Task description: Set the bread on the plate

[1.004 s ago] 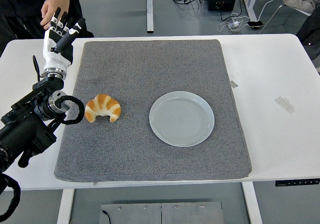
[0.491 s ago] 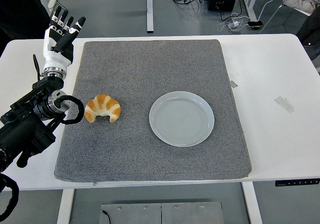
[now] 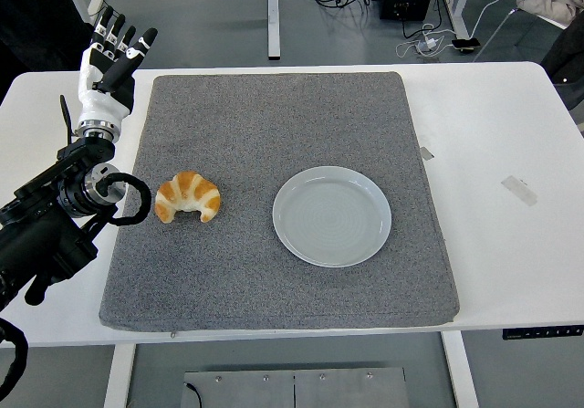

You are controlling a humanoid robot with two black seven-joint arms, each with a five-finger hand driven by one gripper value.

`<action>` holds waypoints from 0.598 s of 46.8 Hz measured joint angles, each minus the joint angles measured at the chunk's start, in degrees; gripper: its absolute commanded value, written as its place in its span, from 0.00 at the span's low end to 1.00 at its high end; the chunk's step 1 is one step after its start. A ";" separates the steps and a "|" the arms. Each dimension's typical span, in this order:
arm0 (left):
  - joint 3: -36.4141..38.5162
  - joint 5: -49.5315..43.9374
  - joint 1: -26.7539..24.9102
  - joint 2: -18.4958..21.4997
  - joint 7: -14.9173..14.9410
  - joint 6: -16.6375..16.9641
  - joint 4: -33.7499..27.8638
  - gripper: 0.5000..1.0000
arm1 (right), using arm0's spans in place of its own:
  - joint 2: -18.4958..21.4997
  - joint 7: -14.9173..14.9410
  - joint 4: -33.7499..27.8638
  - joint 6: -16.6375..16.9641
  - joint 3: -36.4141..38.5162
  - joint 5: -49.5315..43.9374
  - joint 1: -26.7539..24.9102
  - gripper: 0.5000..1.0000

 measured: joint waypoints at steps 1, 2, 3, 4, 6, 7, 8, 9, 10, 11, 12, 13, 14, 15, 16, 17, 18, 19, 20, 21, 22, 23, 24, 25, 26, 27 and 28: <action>0.09 0.00 0.05 0.33 0.00 0.04 -0.44 0.94 | 0.00 0.00 0.00 0.00 0.00 0.00 0.00 1.00; 0.33 0.00 0.07 0.76 0.00 0.08 -0.96 0.94 | 0.00 0.00 0.00 0.00 0.00 0.00 0.01 1.00; 0.69 0.03 0.07 1.19 0.00 0.09 -1.44 0.94 | 0.00 0.00 0.00 -0.01 0.00 0.00 0.00 1.00; 1.24 0.14 0.05 1.70 0.00 0.11 -1.94 0.94 | 0.00 0.00 -0.01 -0.01 0.00 0.00 0.00 1.00; 2.80 0.33 -0.16 2.91 0.00 0.12 -2.72 0.94 | 0.00 -0.01 0.00 -0.01 -0.01 0.00 0.01 1.00; 3.61 0.36 -0.29 3.51 0.01 0.13 -2.98 0.94 | 0.00 -0.01 0.00 -0.01 0.00 0.00 0.00 1.00; 4.37 0.39 -0.40 4.11 0.01 0.13 -3.16 0.94 | 0.00 -0.02 0.01 -0.01 0.00 0.00 0.00 1.00; 5.14 0.40 -0.54 4.68 0.01 0.14 -3.28 0.94 | 0.00 -0.03 0.01 -0.01 0.00 0.00 0.00 1.00; 5.69 0.41 -0.69 5.06 0.02 0.14 -3.37 0.94 | 0.00 -0.03 0.01 -0.01 0.00 0.00 0.00 1.00; 6.20 0.41 -0.89 5.35 0.01 0.14 -3.48 0.94 | 0.00 -0.03 0.01 -0.01 -0.01 0.00 0.01 1.00; 6.68 0.42 -1.12 5.60 0.01 0.14 -3.65 0.94 | 0.00 -0.03 0.01 -0.01 -0.01 0.00 0.01 1.00; 7.14 0.44 -1.31 5.87 0.01 0.14 -3.91 0.94 | 0.00 -0.04 0.01 -0.01 -0.01 0.00 0.01 1.00; 7.48 0.45 -1.39 6.07 0.01 0.14 -4.18 0.94 | 0.00 -0.03 0.02 -0.01 -0.01 0.00 0.00 1.00; 7.89 0.46 -1.41 6.32 0.01 0.14 -4.60 0.94 | 0.00 -0.03 0.02 -0.01 -0.01 0.00 0.00 1.00; 8.38 0.50 -1.41 6.63 0.01 0.14 -5.20 0.94 | 0.00 -0.03 0.02 -0.01 -0.01 0.00 0.01 1.00; 9.07 0.54 -1.41 7.03 0.01 0.14 -6.07 0.94 | 0.00 -0.03 0.02 -0.01 -0.01 0.00 0.01 1.00; 9.77 0.60 -1.41 7.45 0.01 0.14 -7.01 0.94 | 0.00 -0.03 0.02 -0.01 -0.01 0.00 0.01 1.00; 10.63 0.68 -1.42 7.95 0.01 0.14 -8.10 0.94 | 0.00 -0.03 0.01 -0.01 0.00 0.00 0.00 1.00; 11.71 0.80 -1.43 8.63 0.01 0.12 -9.41 0.94 | 0.00 -0.03 -0.01 -0.01 0.00 0.00 0.00 1.00; 12.70 0.85 -1.46 9.38 0.00 0.11 -10.51 0.94 | 0.00 -0.01 0.00 -0.01 0.00 0.00 0.00 1.00; 13.74 0.89 -1.54 10.29 -0.01 0.09 -11.58 0.94 | 0.00 -0.01 0.01 -0.01 0.00 0.00 0.01 1.00; 15.09 0.89 -1.87 11.65 -0.02 0.09 -12.79 0.94 | 0.00 0.00 0.01 -0.01 0.01 0.00 0.01 1.00; 15.96 0.90 -2.19 12.60 -0.02 0.07 -13.46 0.94 | 0.00 -0.01 0.01 -0.01 0.01 0.00 0.01 1.00; 16.91 0.91 -2.60 13.62 -0.02 0.06 -14.05 0.94 | 0.00 0.00 0.01 -0.01 0.01 0.00 0.01 1.00; 17.90 0.90 -3.03 14.51 -0.02 0.06 -14.50 0.94 | 0.00 0.00 0.01 -0.01 0.01 0.00 0.01 1.00; 19.07 0.93 -3.53 15.33 -0.01 0.06 -14.81 0.94 | 0.00 0.00 0.01 -0.01 0.00 0.00 0.00 1.00; 20.05 0.95 -3.96 15.81 -0.01 0.07 -14.91 0.94 | 0.00 -0.01 0.00 -0.01 0.01 0.00 -0.01 1.00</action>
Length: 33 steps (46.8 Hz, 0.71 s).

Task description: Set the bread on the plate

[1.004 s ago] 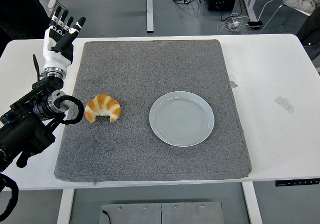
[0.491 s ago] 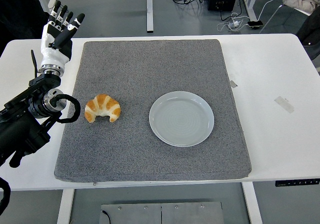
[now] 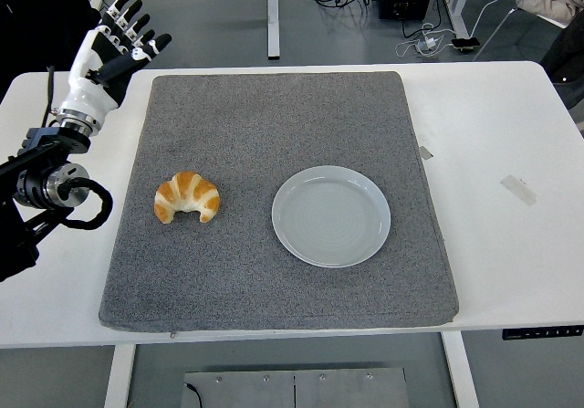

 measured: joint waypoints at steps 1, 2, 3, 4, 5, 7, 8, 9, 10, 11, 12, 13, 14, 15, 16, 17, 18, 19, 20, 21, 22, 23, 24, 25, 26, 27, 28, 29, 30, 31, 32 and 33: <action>1.03 0.04 -0.41 0.38 0.01 -0.01 -0.07 0.94 | 0.00 0.00 0.00 0.00 0.00 0.00 0.01 1.00; 2.31 0.06 -0.85 0.67 0.00 -0.01 -0.12 0.94 | 0.00 0.00 0.00 0.00 -0.01 0.00 0.02 1.00; 3.16 0.08 -1.11 0.81 0.01 -0.02 -0.15 0.94 | 0.00 -0.01 0.01 0.00 0.00 0.00 0.02 1.00; 3.99 0.09 -1.33 0.92 0.02 -0.03 -0.17 0.94 | 0.00 -0.01 -0.01 0.00 0.00 0.00 0.01 1.00; 4.74 0.10 -1.51 1.03 0.02 -0.06 -0.19 0.94 | 0.00 -0.01 0.00 0.00 0.00 0.00 0.00 1.00; 5.97 0.12 -1.85 1.41 0.02 -0.11 -0.34 0.94 | 0.00 -0.01 0.00 0.00 0.00 0.00 0.01 1.00; 6.47 0.12 -1.93 1.71 0.02 -0.10 -0.48 0.94 | 0.00 -0.01 0.00 0.00 0.00 0.00 0.01 1.00; 6.98 0.12 -2.00 2.10 0.02 -0.09 -0.68 0.94 | 0.00 -0.01 0.00 0.00 0.00 0.00 0.01 1.00; 7.59 0.18 -2.08 2.57 0.02 -0.07 -1.00 0.94 | 0.00 -0.01 0.00 0.00 0.00 0.00 0.00 1.00; 8.19 0.31 -2.16 2.94 0.02 -0.05 -1.36 0.94 | 0.00 -0.01 0.01 0.00 0.00 0.00 0.01 1.00; 8.84 0.55 -2.21 3.29 0.02 -0.01 -1.80 0.94 | 0.00 -0.01 0.01 0.00 -0.01 0.00 0.01 1.00; 9.49 0.84 -2.26 3.63 0.02 0.07 -2.36 0.94 | 0.00 -0.01 0.01 0.00 -0.01 0.00 0.01 1.00; 10.19 1.19 -2.37 4.01 0.02 0.22 -3.11 0.94 | 0.00 -0.01 0.01 0.00 0.00 0.00 0.01 1.00; 10.66 1.51 -2.55 4.35 0.02 0.33 -3.84 0.94 | 0.00 -0.01 0.01 0.00 0.00 0.00 0.01 1.00; 11.09 1.84 -2.75 4.76 0.02 0.40 -4.67 0.94 | 0.00 -0.01 0.00 0.00 -0.01 0.00 0.01 1.00; 11.63 2.25 -2.95 5.48 0.02 0.49 -5.86 0.94 | 0.00 0.00 0.01 0.00 -0.02 0.00 0.02 1.00; 12.03 2.50 -3.03 6.04 0.02 0.52 -6.71 0.94 | 0.00 -0.01 0.01 0.00 -0.03 0.00 0.01 1.00; 12.54 2.79 -3.08 6.70 0.02 0.59 -7.65 0.94 | 0.00 0.00 0.00 0.00 -0.03 0.00 -0.01 1.00; 13.10 3.08 -3.13 7.43 0.02 0.69 -8.67 0.94 | 0.00 -0.01 -0.01 0.00 -0.04 0.00 0.00 1.00; 13.76 3.42 -3.22 8.26 0.02 0.80 -9.89 0.94 | 0.00 -0.01 -0.01 0.00 -0.04 0.00 0.00 1.00; 14.27 3.65 -3.29 8.94 0.02 0.97 -10.87 0.94 | 0.00 0.00 -0.01 0.00 -0.05 0.00 0.01 1.00; 14.77 3.85 -3.44 9.65 0.02 1.16 -11.88 0.94 | 0.00 -0.01 -0.01 0.00 -0.04 0.00 0.02 1.00; 15.38 4.19 -3.73 10.56 0.02 1.38 -13.19 0.94 | 0.00 -0.01 0.00 0.00 -0.04 0.00 0.01 1.00; 15.76 4.48 -4.00 11.15 0.01 1.48 -14.04 0.94 | 0.00 0.00 0.00 0.00 -0.04 0.00 0.01 1.00; 16.16 4.88 -4.28 11.78 0.02 1.56 -14.95 0.94 | 0.00 0.01 0.00 0.00 -0.03 0.00 0.01 1.00; 16.59 5.38 -4.51 12.46 0.01 1.60 -15.95 0.94 | 0.00 0.00 0.00 0.00 -0.02 0.00 0.02 1.00; 17.08 6.07 -4.74 13.26 0.01 1.63 -17.05 0.94 | 0.00 0.00 0.00 0.00 -0.01 0.00 0.01 1.00; 17.48 6.78 -4.90 13.96 0.01 1.64 -17.92 0.94 | 0.00 0.01 0.00 0.00 -0.02 0.00 0.00 1.00; 17.85 7.66 -5.07 14.75 0.01 1.65 -18.79 0.94 | 0.00 0.00 -0.01 0.00 -0.02 0.00 -0.01 1.00; 18.30 9.03 -5.22 15.72 0.01 1.67 -19.79 0.94 | 0.00 0.00 -0.01 0.00 -0.02 0.00 0.00 1.00; 18.63 10.10 -5.26 16.35 0.01 1.66 -20.36 0.94 | 0.00 0.01 -0.01 0.00 -0.02 0.00 0.01 1.00; 19.00 11.32 -5.27 16.96 0.01 1.66 -20.86 0.94 | 0.00 0.01 -0.01 0.00 -0.02 0.00 0.02 1.00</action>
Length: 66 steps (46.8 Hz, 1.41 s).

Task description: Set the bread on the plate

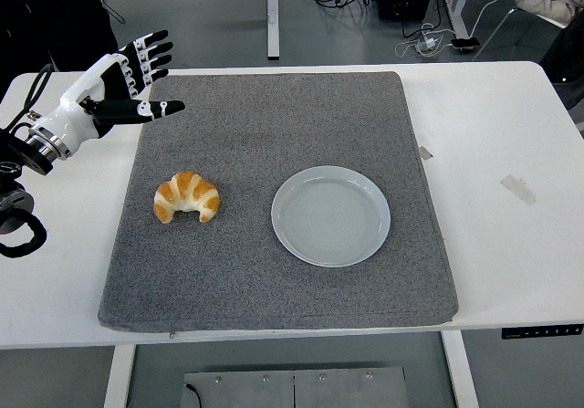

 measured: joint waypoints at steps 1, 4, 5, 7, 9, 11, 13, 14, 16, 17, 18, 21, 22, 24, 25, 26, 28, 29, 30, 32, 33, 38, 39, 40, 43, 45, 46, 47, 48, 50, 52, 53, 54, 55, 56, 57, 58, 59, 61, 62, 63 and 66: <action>0.37 1.27 0.00 0.51 0.00 0.03 -0.34 0.94 | 0.00 0.00 0.00 0.00 0.00 0.00 0.00 1.00; 1.15 4.86 0.01 1.48 0.00 0.18 -0.66 0.94 | 0.00 0.00 0.00 0.00 0.00 0.00 0.00 1.00; 1.24 5.80 0.01 1.64 0.00 0.23 -0.69 0.94 | 0.00 0.00 0.01 0.00 0.00 0.00 0.00 1.00; 1.56 7.54 0.01 1.98 0.00 0.45 -0.72 0.94 | 0.00 0.01 0.01 0.00 0.01 0.00 0.00 1.00; 2.19 9.00 0.03 2.28 0.00 0.81 -0.76 0.94 | 0.00 0.01 0.02 0.00 0.01 0.00 -0.02 1.00; 3.06 10.47 0.04 2.54 0.00 1.19 -0.86 0.94 | 0.00 0.01 0.02 0.00 0.01 0.00 -0.01 1.00; 3.84 11.95 0.04 2.78 0.00 1.80 -0.93 0.94 | 0.00 0.02 0.01 0.00 0.01 0.00 0.00 1.00; 4.05 12.48 0.05 2.84 0.05 2.12 -0.98 0.94 | 0.00 0.01 0.01 0.00 0.01 0.00 -0.01 1.00; 4.41 13.72 0.06 2.90 0.78 3.02 -1.25 0.94 | 0.00 0.01 0.02 0.00 0.01 0.00 0.00 1.00; 4.58 14.49 0.06 2.94 1.31 3.61 -1.47 0.94 | 0.00 0.02 0.02 0.00 0.01 0.00 0.00 1.00; 4.73 15.18 0.06 3.03 1.75 4.18 -1.71 0.94 | 0.00 0.01 0.01 0.00 0.01 0.00 0.00 1.00; 5.14 17.81 0.05 3.87 2.98 6.49 -3.04 0.94 | 0.00 0.02 0.01 0.00 0.01 0.00 -0.02 1.00; 5.20 18.62 0.05 4.23 3.31 7.36 -3.56 0.94 | 0.00 0.01 -0.01 0.00 0.01 0.00 -0.01 1.00; 5.29 20.29 0.04 5.27 4.09 9.44 -5.09 0.94 | 0.00 0.01 -0.02 0.00 0.00 0.00 -0.01 1.00; 5.33 21.06 0.04 5.76 4.49 10.34 -5.91 0.94 | 0.00 0.01 -0.02 0.00 -0.01 0.00 -0.03 1.00; 5.33 21.90 0.04 6.27 4.90 11.23 -6.81 0.94 | 0.00 0.01 -0.01 0.01 -0.01 0.00 -0.02 1.00; 5.33 23.74 0.03 7.36 5.68 12.94 -8.53 0.94 | 0.00 0.00 -0.02 0.02 -0.01 0.00 0.01 1.00; 5.30 24.62 0.03 7.83 5.98 13.66 -9.18 0.94 | 0.00 0.00 -0.01 0.02 -0.01 0.00 -0.02 1.00; 5.26 25.49 0.03 8.20 6.28 14.30 -9.71 0.94 | 0.00 -0.01 -0.01 0.02 -0.01 0.00 -0.02 1.00; 5.15 27.17 0.01 8.62 6.95 15.40 -10.54 0.94 | 0.00 -0.02 -0.02 0.02 0.00 0.00 0.00 1.00; 5.11 27.89 0.00 8.73 7.28 15.80 -10.79 0.94 | 0.00 -0.03 -0.01 0.01 0.00 0.00 0.00 1.00; 5.09 31.70 0.00 8.91 9.37 17.42 -11.25 0.94 | 0.00 -0.02 0.00 0.02 0.01 0.00 0.00 1.00; 5.09 32.60 0.00 8.93 9.89 17.76 -11.31 0.94 | 0.00 -0.03 0.01 0.02 0.01 0.00 0.00 1.00; 5.09 33.35 0.00 8.93 10.30 18.04 -11.35 0.94 | 0.00 -0.02 0.01 0.02 0.01 0.00 0.00 1.00; 5.23 35.76 0.00 8.94 11.73 19.05 -11.65 0.94 | 0.00 -0.03 0.01 0.01 0.02 0.00 0.00 1.00; 5.34 37.37 0.00 9.00 12.53 19.58 -11.91 0.94 | 0.00 -0.02 0.01 0.01 0.02 0.00 0.00 1.00; 5.37 38.00 0.00 9.06 12.86 19.70 -12.04 0.94 | 0.00 -0.02 0.01 0.02 0.02 0.00 0.00 1.00; 5.39 38.67 0.00 9.15 13.21 19.78 -12.16 0.94 | 0.00 -0.01 0.01 0.01 0.02 0.00 -0.01 1.00; 5.40 39.32 0.00 9.28 13.56 19.83 -12.28 0.94 | 0.00 0.00 0.01 0.01 0.02 0.00 0.00 1.00; 5.41 40.58 0.00 9.82 14.25 19.92 -12.57 0.94 | 0.00 0.02 0.02 0.01 0.02 0.00 -0.01 1.00; 5.41 41.74 0.00 10.29 14.87 20.00 -12.93 0.94 | 0.00 0.02 0.00 0.01 0.02 0.00 -0.01 1.00; 5.44 42.37 0.00 10.44 15.17 20.03 -13.24 0.94 | 0.00 0.03 0.01 0.01 0.02 0.00 0.00 1.00; 5.55 42.93 0.00 10.50 15.42 20.10 -13.53 0.94 | 0.00 0.02 0.00 0.01 0.02 0.00 0.00 1.00; 5.76 43.56 0.00 10.55 15.69 20.18 -13.79 0.94 | 0.00 0.02 0.00 0.01 0.02 0.00 -0.01 1.00; 6.00 44.09 0.00 10.60 15.94 20.29 -14.00 0.94 | 0.00 0.03 0.01 0.01 0.02 0.00 -0.01 1.00; 6.36 44.92 0.00 10.68 16.28 20.60 -14.18 0.94 | 0.00 0.02 0.01 0.01 0.02 0.00 -0.02 1.00; 6.57 45.53 0.00 10.72 16.52 20.86 -14.22 0.94 | 0.00 0.02 0.01 0.01 0.02 0.00 -0.01 1.00; 6.74 46.12 0.00 10.70 16.76 21.16 -14.25 0.94 | 0.00 0.02 0.01 0.01 0.02 0.00 0.00 1.00; 7.07 47.21 0.00 10.46 17.26 21.59 -14.27 0.94 | 0.00 0.02 0.02 0.00 0.02 0.00 -0.01 1.00; 7.20 47.62 0.00 10.31 17.49 21.73 -14.27 0.94 | 0.00 0.01 0.02 0.00 0.02 0.00 -0.01 1.00; 7.35 47.96 0.00 10.17 17.77 21.82 -14.28 0.94 | 0.00 0.01 0.02 0.00 0.02 0.00 -0.01 1.00; 7.70 48.68 0.00 9.40 18.38 21.97 -14.28 0.94 | 0.00 0.01 0.02 0.00 0.01 0.00 0.00 1.00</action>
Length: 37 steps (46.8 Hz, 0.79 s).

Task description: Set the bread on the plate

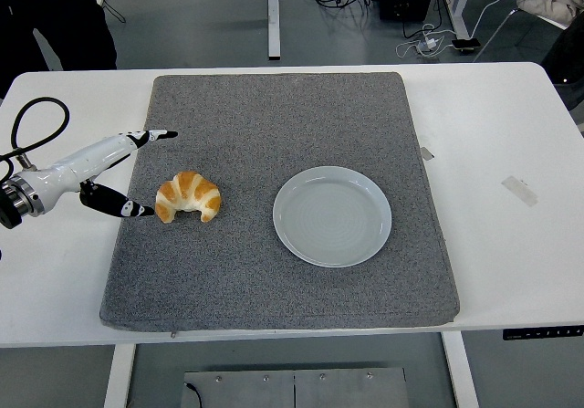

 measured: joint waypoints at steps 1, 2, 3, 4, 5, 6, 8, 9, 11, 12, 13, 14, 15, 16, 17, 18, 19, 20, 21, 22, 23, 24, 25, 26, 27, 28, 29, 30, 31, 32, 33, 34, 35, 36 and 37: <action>0.05 0.21 0.00 -0.39 0.10 0.03 -0.01 0.94 | 0.00 0.00 -0.01 0.00 0.00 0.00 0.00 1.00; 0.07 0.31 0.00 -0.68 0.15 0.07 -0.01 0.95 | 0.00 -0.02 -0.03 0.00 0.00 0.00 -0.01 1.00; 0.12 0.37 0.00 -0.91 0.16 0.13 -0.01 0.95 | 0.00 -0.02 -0.02 0.00 -0.01 0.00 -0.02 1.00; 0.16 0.40 0.00 -1.13 0.18 0.19 0.00 0.95 | 0.00 -0.03 -0.02 0.00 -0.01 0.00 -0.02 1.00; 0.17 0.43 0.00 -1.40 0.18 0.31 0.05 0.95 | 0.00 -0.04 -0.01 0.00 -0.01 0.00 0.00 1.00; 0.19 0.47 0.00 -1.65 0.18 0.43 0.11 0.95 | 0.00 -0.02 -0.01 0.00 -0.01 0.00 0.01 1.00; 0.22 0.63 0.00 -2.24 0.20 0.49 0.20 0.95 | 0.00 -0.04 -0.01 0.00 -0.01 0.00 0.00 1.00; 0.22 0.72 0.00 -2.45 0.23 0.50 0.23 0.95 | 0.00 -0.04 0.00 0.00 -0.01 0.00 -0.01 1.00; 0.22 0.92 0.00 -2.87 0.28 0.53 0.34 0.95 | 0.00 -0.04 0.00 0.00 -0.01 0.00 -0.01 1.00; 0.22 1.05 0.00 -3.10 0.32 0.56 0.35 0.95 | 0.00 -0.04 0.00 0.00 -0.02 0.00 0.00 1.00; 0.22 1.15 0.00 -3.31 0.35 0.59 0.37 0.95 | 0.00 -0.01 -0.01 0.00 -0.02 0.00 0.01 1.00; 0.22 1.22 0.00 -3.52 0.40 0.60 0.41 0.95 | 0.00 -0.02 -0.02 0.00 -0.02 0.00 0.01 1.00; 0.22 1.30 0.00 -3.85 0.54 0.63 0.54 0.95 | 0.00 -0.02 -0.02 0.00 -0.01 0.00 -0.01 1.00; 0.24 1.33 0.01 -4.09 0.63 0.68 0.65 0.95 | 0.00 -0.02 -0.02 0.00 -0.02 0.00 -0.02 1.00; 0.29 1.45 0.01 -4.34 0.72 0.78 0.81 0.95 | 0.00 -0.02 -0.02 0.00 -0.02 0.00 0.00 1.00; 0.40 1.72 0.02 -4.55 0.78 0.91 1.00 0.94 | 0.00 -0.02 -0.01 0.00 -0.03 0.00 0.01 1.00; 0.62 2.09 0.02 -4.75 0.84 1.17 1.26 0.95 | 0.00 -0.02 -0.01 0.00 -0.03 0.00 0.01 1.00; 0.82 2.43 0.03 -4.94 0.88 1.46 1.56 0.95 | 0.00 -0.02 -0.01 0.00 -0.04 0.00 0.01 1.00; 1.00 2.77 0.04 -5.14 0.95 1.85 1.83 0.95 | 0.00 -0.02 -0.01 0.00 -0.04 0.00 0.00 1.00; 1.17 3.03 0.04 -5.32 1.01 2.20 2.02 0.95 | 0.00 -0.03 -0.01 0.00 -0.04 0.00 0.00 1.00; 1.39 3.40 0.05 -5.60 1.11 2.79 2.32 0.95 | 0.00 -0.03 -0.01 0.00 -0.04 0.00 0.00 1.00; 1.55 3.63 0.05 -5.84 1.20 3.20 2.50 0.95 | 0.00 -0.03 0.00 0.00 -0.04 0.00 0.00 1.00; 1.72 3.85 0.06 -6.03 1.28 3.59 2.63 0.95 | 0.00 -0.03 0.00 0.00 -0.03 0.00 0.00 1.00; 1.95 4.07 0.07 -6.18 1.36 3.99 2.75 0.95 | 0.00 -0.02 0.01 0.00 -0.03 0.00 0.00 1.00; 2.14 4.21 0.07 -6.22 1.39 4.27 2.87 0.95 | 0.00 -0.04 0.00 0.00 -0.02 0.00 0.00 1.00; 2.34 4.35 0.08 -6.26 1.40 4.49 2.99 0.95 | 0.00 -0.04 0.00 0.00 -0.01 0.00 -0.01 1.00; 2.51 4.50 0.08 -6.30 1.41 4.71 3.11 0.95 | 0.00 -0.04 -0.01 0.00 -0.01 0.00 -0.01 1.00; 2.65 4.66 0.08 -6.36 1.41 4.96 3.27 0.95 | 0.00 -0.04 -0.02 0.00 -0.01 0.00 0.00 1.00; 2.69 4.80 0.09 -6.47 1.41 5.15 3.45 0.94 | 0.00 -0.04 -0.02 0.00 0.00 0.00 0.00 1.00; 2.72 4.90 0.08 -6.60 1.42 5.33 3.62 0.95 | 0.00 -0.04 -0.02 0.00 0.00 0.00 0.00 1.00; 2.79 4.98 0.08 -6.75 1.42 5.51 3.80 0.95 | 0.00 -0.04 -0.01 0.00 0.00 0.00 0.00 1.00; 2.85 5.01 0.08 -6.88 1.42 5.61 3.94 0.95 | 0.00 -0.04 -0.01 0.00 0.00 0.00 0.00 1.00; 2.93 5.02 0.08 -6.97 1.43 5.68 4.02 0.95 | 0.00 -0.03 -0.01 0.00 0.00 0.00 0.00 1.00; 3.01 5.05 0.08 -7.03 1.45 5.73 4.10 0.95 | 0.00 -0.02 -0.01 0.00 -0.01 0.00 0.00 1.00; 3.05 5.05 0.08 -7.11 1.46 5.76 4.27 0.95 | 0.00 -0.01 -0.02 0.00 -0.01 0.00 0.00 1.00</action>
